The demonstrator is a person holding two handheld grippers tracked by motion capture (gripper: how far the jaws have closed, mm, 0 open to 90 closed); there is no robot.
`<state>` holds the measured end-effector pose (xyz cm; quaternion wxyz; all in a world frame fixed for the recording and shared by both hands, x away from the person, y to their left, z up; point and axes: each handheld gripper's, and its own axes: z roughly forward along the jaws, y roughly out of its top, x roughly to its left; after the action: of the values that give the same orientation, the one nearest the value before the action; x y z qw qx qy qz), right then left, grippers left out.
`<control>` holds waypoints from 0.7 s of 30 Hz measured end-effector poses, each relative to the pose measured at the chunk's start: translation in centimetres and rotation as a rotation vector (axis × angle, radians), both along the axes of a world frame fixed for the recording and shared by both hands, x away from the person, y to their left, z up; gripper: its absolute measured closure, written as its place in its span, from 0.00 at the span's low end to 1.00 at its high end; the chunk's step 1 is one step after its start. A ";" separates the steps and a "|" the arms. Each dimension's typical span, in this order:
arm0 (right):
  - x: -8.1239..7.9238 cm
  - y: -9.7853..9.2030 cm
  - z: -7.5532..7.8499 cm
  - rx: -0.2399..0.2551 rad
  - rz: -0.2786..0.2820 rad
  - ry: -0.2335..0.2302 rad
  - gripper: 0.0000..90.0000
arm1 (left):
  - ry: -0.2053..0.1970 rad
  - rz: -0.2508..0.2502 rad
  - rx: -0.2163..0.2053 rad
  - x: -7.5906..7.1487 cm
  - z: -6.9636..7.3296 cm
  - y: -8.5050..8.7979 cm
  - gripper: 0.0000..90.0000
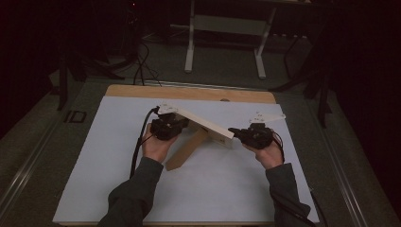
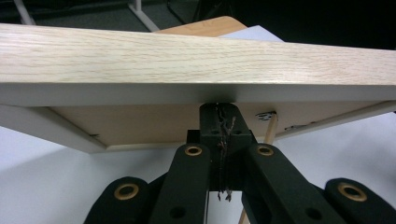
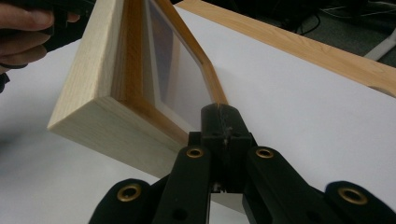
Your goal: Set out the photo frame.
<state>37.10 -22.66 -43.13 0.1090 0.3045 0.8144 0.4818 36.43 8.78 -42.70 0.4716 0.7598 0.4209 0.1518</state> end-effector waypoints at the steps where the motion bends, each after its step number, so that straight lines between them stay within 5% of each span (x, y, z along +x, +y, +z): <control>1: 0.0 0.0 0.0 0.000 0.003 -0.001 1.00 | 0.002 -0.004 0.005 0.0 -0.1 -0.2 1.00; 21: -0.6 0.4 0.1 0.001 0.019 -0.014 1.00 | -0.001 -0.040 0.034 0.0 -0.2 -1.8 1.00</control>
<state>36.54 -22.24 -42.98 0.1101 0.2935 0.8162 0.4854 36.43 7.01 -42.95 0.4617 0.7761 0.4026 0.1499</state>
